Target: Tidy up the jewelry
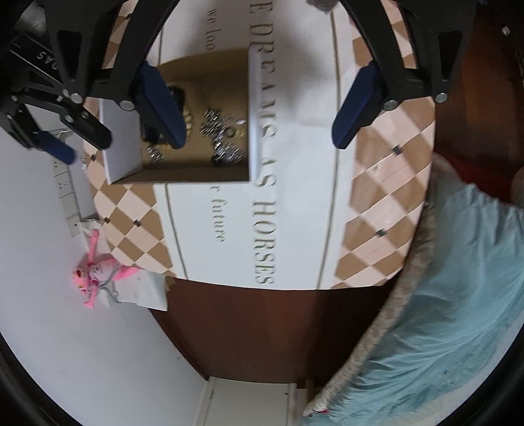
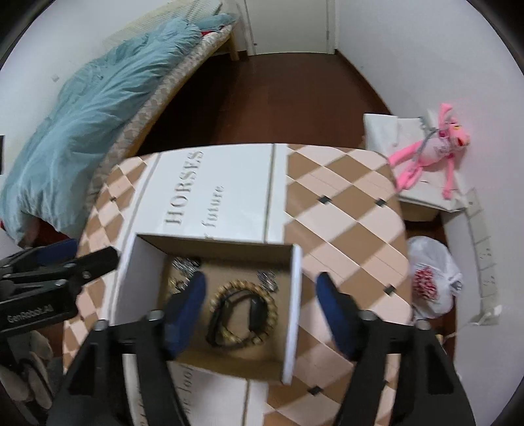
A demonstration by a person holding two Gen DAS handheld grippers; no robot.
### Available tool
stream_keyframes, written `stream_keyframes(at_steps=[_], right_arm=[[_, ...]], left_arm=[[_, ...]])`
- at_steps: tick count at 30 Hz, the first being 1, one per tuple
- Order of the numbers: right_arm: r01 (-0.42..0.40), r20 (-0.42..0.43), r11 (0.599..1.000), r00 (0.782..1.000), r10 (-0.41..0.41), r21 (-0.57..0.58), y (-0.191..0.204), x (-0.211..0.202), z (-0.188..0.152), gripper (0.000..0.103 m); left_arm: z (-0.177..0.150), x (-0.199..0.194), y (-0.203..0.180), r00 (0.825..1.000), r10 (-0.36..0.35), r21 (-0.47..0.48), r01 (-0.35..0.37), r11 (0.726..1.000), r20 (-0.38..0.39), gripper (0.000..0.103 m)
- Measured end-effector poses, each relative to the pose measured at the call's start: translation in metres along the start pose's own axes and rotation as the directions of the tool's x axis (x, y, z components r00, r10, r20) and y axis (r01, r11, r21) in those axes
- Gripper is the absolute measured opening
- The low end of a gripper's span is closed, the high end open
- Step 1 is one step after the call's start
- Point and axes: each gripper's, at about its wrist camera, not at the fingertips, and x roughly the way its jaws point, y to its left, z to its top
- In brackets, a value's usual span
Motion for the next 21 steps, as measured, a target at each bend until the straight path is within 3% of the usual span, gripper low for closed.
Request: stream_keyframes(at_steps=[2,5,11,21], right_arm=[[0.047,-0.010,0.999,0.999,-0.047,0.002,0.000,-0.003,-0.010,0.100],[0.096,-0.022,0.995,0.995,-0.096,0.006,-0.002,-0.008,-0.026,0.100],[0.130,-0.007,0.991,0.991,-0.130,0.028,-0.007,-0.027,-0.044,0.101],[0.163,0.109,0.986,0.980,-0.166,0.034,0.000,-0.105,-0.064,0.102]], left_arm=[[-0.011,-0.005,0.001,0.999,0.037,-0.004,-0.037,0.999,0.020,0.099],[-0.025,-0.012,-0.001,0.996,0.078,0.007,-0.078,0.997,0.043,0.099],[-0.045,-0.027,-0.008,0.994,0.089,0.007,-0.089,0.996,0.067,0.100],[-0.064,-0.092,-0.020,0.981,0.079,0.019,-0.083,0.996,0.176,0.100]])
